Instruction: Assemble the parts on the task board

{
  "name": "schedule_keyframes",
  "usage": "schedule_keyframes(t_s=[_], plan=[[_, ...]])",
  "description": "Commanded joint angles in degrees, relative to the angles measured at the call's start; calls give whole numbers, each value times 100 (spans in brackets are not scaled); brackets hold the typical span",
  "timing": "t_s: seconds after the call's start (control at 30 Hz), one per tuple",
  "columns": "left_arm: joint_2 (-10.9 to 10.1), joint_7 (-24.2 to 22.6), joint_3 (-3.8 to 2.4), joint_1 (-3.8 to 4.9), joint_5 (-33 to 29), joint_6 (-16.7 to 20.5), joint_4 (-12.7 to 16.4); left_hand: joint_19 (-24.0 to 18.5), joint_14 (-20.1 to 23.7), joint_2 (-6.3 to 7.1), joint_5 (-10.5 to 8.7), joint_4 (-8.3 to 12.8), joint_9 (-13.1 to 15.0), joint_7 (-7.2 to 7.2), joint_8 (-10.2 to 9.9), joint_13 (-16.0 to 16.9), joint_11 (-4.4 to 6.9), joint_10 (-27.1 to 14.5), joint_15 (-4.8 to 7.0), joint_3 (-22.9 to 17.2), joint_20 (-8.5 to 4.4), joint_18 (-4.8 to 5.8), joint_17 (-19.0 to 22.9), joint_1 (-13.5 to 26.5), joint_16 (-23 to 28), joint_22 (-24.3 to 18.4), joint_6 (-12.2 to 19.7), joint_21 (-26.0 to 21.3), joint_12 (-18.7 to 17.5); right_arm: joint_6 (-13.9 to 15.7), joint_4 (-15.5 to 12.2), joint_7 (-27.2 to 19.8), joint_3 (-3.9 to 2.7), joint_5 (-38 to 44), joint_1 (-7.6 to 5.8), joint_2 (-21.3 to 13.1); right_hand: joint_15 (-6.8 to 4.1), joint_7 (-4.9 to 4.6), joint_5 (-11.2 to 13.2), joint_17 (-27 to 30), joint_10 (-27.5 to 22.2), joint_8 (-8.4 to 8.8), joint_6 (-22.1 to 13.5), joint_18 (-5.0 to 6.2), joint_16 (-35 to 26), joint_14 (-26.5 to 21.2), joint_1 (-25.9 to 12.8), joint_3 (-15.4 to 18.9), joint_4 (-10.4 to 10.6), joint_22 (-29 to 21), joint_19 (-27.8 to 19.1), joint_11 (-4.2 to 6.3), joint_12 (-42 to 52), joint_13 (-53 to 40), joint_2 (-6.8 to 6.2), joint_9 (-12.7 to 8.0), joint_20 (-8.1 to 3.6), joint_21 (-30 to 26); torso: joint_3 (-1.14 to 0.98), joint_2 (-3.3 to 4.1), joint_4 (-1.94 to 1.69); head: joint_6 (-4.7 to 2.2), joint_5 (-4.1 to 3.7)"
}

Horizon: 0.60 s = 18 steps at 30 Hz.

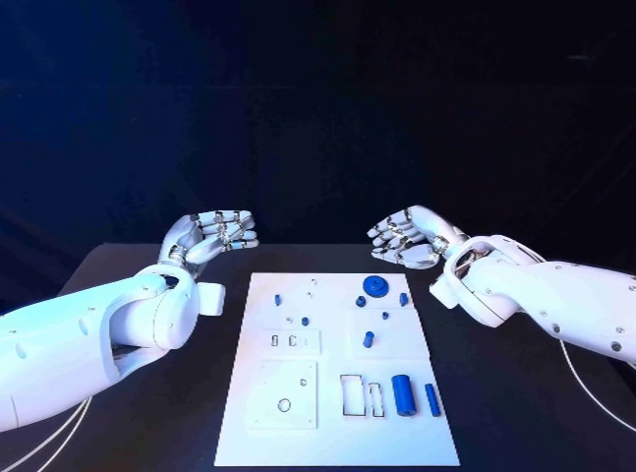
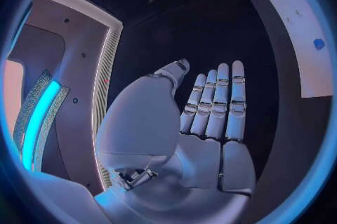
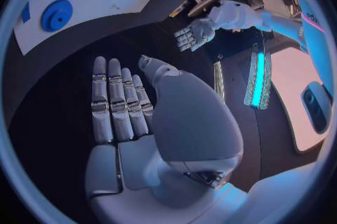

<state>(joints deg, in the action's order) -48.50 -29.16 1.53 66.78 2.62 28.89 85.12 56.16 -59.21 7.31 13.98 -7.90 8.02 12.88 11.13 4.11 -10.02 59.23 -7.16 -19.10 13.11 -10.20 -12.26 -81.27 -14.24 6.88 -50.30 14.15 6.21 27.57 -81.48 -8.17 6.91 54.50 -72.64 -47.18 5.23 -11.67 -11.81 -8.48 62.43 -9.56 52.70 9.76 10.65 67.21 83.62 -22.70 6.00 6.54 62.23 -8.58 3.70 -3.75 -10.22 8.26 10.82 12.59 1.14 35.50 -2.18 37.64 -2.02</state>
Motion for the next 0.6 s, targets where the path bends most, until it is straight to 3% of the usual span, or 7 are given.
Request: schedule_keyframes(t_s=[0.03, 0.13, 0.27, 0.33, 0.37, 0.6], plan=[[-60, 63, -12, 9, 206, -405, 166, 126, -130, 95, 15, 6, -5, 29, 9, -16, 18, 69, 31, -80, -47, -33, -99, 12, -68, 36, -44, 91, -62, -510, -49, 792, -4, 1548, -16, -7, -355, 213, 112, -518, 792, -181, 565, 48, 470, 956, -75, -86, -22, 410, 760, 277, 63, -71, -212, 113, -362, 733, 3, 101, -58, -11, -52], [-155, 91, -19, 9, 250, -529, 381, 178, -187, 125, 13, 17, -5, 13, 13, -18, 34, 112, 54, -128, -77, -29, -158, 7, -95, 59, -67, 144, -84, -762, -110, 1147, -6, 2171, -30, -17, -522, 323, 103, -1275, 1110, -235, 708, 38, 1120, 1405, -148, -170, 74, 862, 1013, 415, 5, -200, -362, 271, -567, 1383, 10, 160, -109, -28, -104], [-255, 118, -23, 9, 300, -611, 595, 189, -196, 137, 10, 18, -2, 8, 23, -17, 41, 142, 61, -152, -87, -27, -183, 10, -98, 67, -92, 162, -91, -981, -149, 1404, -7, 2693, -35, 2, -569, 345, 90, -2392, 1100, -204, 660, 18, 2088, 1505, -191, -398, 238, 1594, 1034, 446, -5, -354, -535, 478, -639, 2211, 13, 230, -146, -33, -143], [-302, 128, -26, 9, 330, -632, 683, 222, -228, 158, 7, 15, -5, 9, 22, -20, 45, 162, 72, -179, -103, -27, -226, 25, -115, 84, -101, 201, -114, -1085, -169, 1501, -7, 2893, -35, 12, -562, 350, 71, -2817, 987, -193, 620, -193, 2609, 1645, -234, -439, 300, 3238, 1421, 448, -10, -390, -593, 557, -644, 3636, 19, 274, -164, -24, -184], [-322, 131, -28, 9, 343, -639, 718, 242, -251, 165, 7, 14, -6, 8, 20, -21, 46, 168, 78, -191, -112, -26, -248, 31, -128, 94, -103, 223, -125, -1130, -176, 1536, -6, 2963, -35, 16, -539, 348, 76, -3481, 850, -176, 570, -289, 3356, 1673, -266, -431, 329, 3970, 1544, 436, -15, -398, -640, 606, -633, 4267, 21, 289, -171, -27, -199], [-441, 144, -54, 9, 390, -683, 932, 557, -339, 233, -2, 43, -22, -11, -5, -24, 74, 236, 139, -276, -246, -5, -544, 94, -217, 374, -126, 739, -235, -1442, -203, 1733, -5, 3326, -16, 61, -469, 337, 106, -5504, 407, -135, 432, -566, 5682, 1835, -245, -186, 419, 6200, 1920, 360, 0, -401, -613, 821, -550, 6142, 41, 410, -223, -49, -277]])
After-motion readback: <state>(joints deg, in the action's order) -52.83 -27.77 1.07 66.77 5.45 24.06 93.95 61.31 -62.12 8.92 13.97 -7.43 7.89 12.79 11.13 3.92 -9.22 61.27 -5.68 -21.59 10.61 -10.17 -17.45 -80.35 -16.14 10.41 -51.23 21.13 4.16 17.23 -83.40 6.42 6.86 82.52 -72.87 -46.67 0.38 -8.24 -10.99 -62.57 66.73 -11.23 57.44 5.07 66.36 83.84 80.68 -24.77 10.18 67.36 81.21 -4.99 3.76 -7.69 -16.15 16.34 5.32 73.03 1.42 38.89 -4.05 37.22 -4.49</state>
